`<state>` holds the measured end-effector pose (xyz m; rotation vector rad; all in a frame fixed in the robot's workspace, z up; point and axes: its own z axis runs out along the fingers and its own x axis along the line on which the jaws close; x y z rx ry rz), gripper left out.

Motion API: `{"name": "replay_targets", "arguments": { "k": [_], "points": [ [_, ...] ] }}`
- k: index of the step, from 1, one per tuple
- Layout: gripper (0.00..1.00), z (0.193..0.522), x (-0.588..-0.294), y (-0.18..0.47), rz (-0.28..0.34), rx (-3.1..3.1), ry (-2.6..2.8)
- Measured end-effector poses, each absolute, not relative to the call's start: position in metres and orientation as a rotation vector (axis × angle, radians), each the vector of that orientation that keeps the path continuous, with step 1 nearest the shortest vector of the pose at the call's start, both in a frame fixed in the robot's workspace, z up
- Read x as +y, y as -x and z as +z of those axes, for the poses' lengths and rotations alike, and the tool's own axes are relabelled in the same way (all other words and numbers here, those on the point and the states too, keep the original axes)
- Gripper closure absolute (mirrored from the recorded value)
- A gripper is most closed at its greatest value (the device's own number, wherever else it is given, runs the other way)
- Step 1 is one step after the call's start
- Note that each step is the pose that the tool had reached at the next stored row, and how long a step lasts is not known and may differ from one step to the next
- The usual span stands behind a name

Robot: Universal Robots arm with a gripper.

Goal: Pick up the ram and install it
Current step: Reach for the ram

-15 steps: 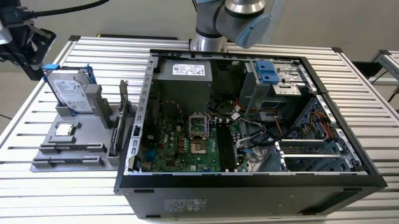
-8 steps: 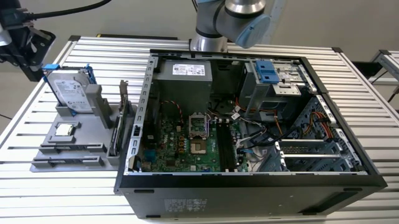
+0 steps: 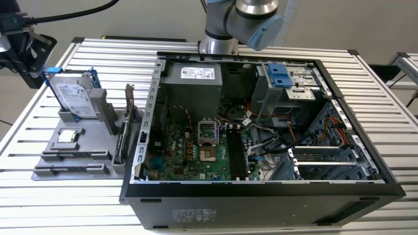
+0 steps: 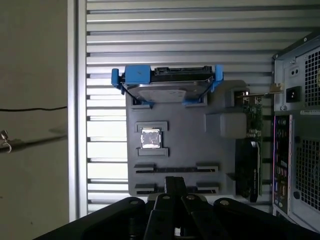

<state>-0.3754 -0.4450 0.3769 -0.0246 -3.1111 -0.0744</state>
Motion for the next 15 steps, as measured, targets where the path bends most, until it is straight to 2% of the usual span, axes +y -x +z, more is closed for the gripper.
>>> {"name": "replay_targets", "arguments": {
  "k": [15],
  "points": [
    [1.00, 0.3769, -0.4476, 0.3754, -0.070, -3.121, -0.016]
  ]
}}
